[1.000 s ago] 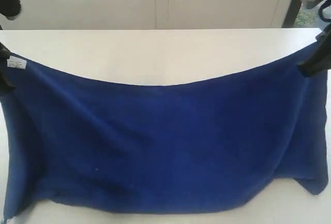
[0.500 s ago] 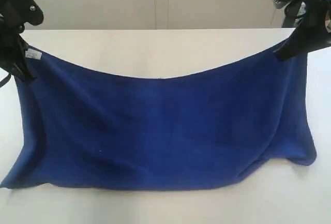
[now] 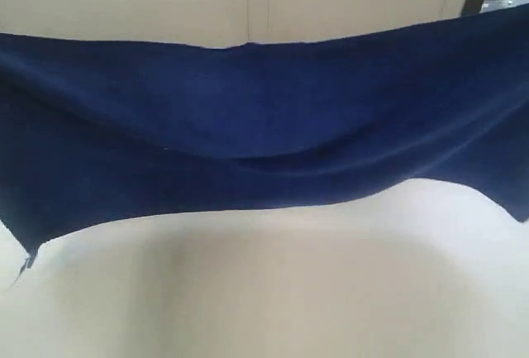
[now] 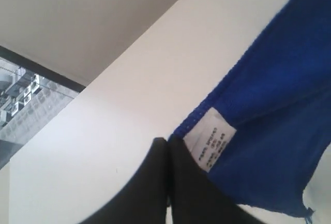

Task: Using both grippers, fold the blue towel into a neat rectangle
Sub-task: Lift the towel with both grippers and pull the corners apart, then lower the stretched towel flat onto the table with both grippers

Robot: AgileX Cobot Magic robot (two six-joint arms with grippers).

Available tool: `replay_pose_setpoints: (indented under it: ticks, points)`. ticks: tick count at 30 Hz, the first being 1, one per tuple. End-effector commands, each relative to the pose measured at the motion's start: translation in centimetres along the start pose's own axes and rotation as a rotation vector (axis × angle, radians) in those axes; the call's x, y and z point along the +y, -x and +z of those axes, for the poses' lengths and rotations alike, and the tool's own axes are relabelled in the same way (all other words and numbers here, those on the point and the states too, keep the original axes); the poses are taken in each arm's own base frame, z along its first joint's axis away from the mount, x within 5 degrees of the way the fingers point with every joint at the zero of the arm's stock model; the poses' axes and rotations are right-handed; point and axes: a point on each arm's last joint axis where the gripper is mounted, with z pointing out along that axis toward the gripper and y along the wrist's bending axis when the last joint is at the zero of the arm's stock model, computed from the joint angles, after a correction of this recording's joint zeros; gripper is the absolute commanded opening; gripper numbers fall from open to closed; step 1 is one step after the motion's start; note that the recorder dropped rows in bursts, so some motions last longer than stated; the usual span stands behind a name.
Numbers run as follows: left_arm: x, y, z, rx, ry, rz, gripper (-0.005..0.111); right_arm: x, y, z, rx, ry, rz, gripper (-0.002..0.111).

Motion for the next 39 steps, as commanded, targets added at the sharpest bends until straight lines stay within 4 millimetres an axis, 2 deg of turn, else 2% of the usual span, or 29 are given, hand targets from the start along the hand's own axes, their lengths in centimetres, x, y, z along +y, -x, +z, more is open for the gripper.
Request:
replay_pose_setpoints:
  ticks: [1, 4, 7, 11, 13, 15, 18, 21, 24, 27, 33, 39]
  points:
    - [0.1, -0.7, -3.3, -0.084, -0.002, -0.027, 0.000, -1.3, -0.7, -3.8, -0.088, -0.015, 0.022, 0.000]
    - [-0.1, -0.5, -2.2, -0.048, -0.021, -0.022, 0.000, -1.0, -0.7, -3.0, -0.052, -0.008, 0.013, 0.000]
    - [-0.9, 0.1, 1.0, 0.028, -0.068, 0.005, 0.000, 0.2, -0.4, -0.4, 0.028, 0.023, -0.017, 0.000]
    - [-2.2, 0.9, 6.2, 0.123, -0.123, 0.039, 0.000, 3.3, -1.4, 5.3, 0.155, 0.062, -0.092, 0.000]
    - [-2.9, 0.9, 10.3, 0.172, -0.123, 0.040, 0.000, 5.5, -2.8, 9.8, 0.229, 0.053, -0.164, 0.000]
    - [-3.2, 0.4, 13.0, 0.207, -0.123, 0.032, 0.000, 6.8, -3.5, 12.7, 0.269, 0.045, -0.175, 0.000]
    - [-3.6, -0.6, 16.7, 0.247, -0.141, 0.020, 0.000, 8.2, -4.3, 16.3, 0.283, 0.048, -0.194, 0.000]
    - [-3.7, -1.8, 19.5, 0.262, -0.150, 0.007, 0.000, 9.4, -5.1, 18.9, 0.275, 0.063, -0.196, 0.000]
    - [-3.9, -2.9, 21.9, 0.263, -0.157, -0.009, 0.000, 10.3, -6.1, 21.5, 0.295, 0.074, -0.206, 0.000]
    - [-3.9, -3.9, 23.6, 0.255, -0.160, -0.024, 0.000, 10.5, -7.0, 23.9, 0.313, 0.039, -0.216, 0.000]
    - [-3.7, -5.3, 26.6, 0.198, -0.151, -0.061, 0.000, 10.6, -7.9, 27.5, 0.338, 0.013, -0.189, 0.000]
    - [-3.7, -5.9, 29.1, 0.200, -0.158, -0.050, 0.000, 10.3, -9.2, 30.2, 0.393, -0.042, -0.185, 0.000]
